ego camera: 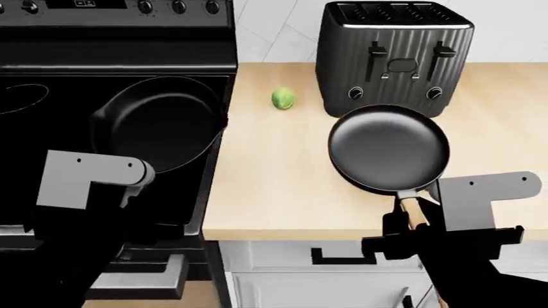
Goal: Place both pans onto different burners. Then place the brussel sprout and the sausage on different pans.
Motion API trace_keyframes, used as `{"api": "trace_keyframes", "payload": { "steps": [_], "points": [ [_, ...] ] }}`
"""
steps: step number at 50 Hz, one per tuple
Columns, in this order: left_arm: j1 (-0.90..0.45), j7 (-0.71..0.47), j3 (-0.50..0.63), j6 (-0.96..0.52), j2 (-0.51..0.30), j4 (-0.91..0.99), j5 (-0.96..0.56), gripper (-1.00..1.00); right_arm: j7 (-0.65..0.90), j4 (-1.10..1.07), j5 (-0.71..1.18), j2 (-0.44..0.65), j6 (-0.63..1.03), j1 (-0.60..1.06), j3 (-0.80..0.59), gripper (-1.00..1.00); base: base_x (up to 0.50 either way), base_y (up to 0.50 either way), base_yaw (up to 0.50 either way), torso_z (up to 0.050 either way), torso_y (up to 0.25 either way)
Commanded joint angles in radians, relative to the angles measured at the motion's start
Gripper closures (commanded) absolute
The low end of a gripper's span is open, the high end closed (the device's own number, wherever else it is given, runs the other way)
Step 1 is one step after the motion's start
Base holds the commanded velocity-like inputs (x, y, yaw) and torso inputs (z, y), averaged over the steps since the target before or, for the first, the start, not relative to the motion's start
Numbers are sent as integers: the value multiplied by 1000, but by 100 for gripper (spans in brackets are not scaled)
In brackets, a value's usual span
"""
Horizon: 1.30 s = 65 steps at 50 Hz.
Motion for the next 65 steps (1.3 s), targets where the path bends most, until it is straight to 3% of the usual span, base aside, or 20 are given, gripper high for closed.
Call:
{"api": "trace_keyframes", "payload": {
  "steps": [1,65],
  "points": [
    [-22,-8,-13,11,-9,-4,16,100,-8,-7,-52,1,-7,21,22,100,0,500,0,11,0],
    [33,80,-4,65,-23,-11,123,100,-30,14,-94,2,-45,26,-34,100,0,500,0,1,4]
  ]
}}
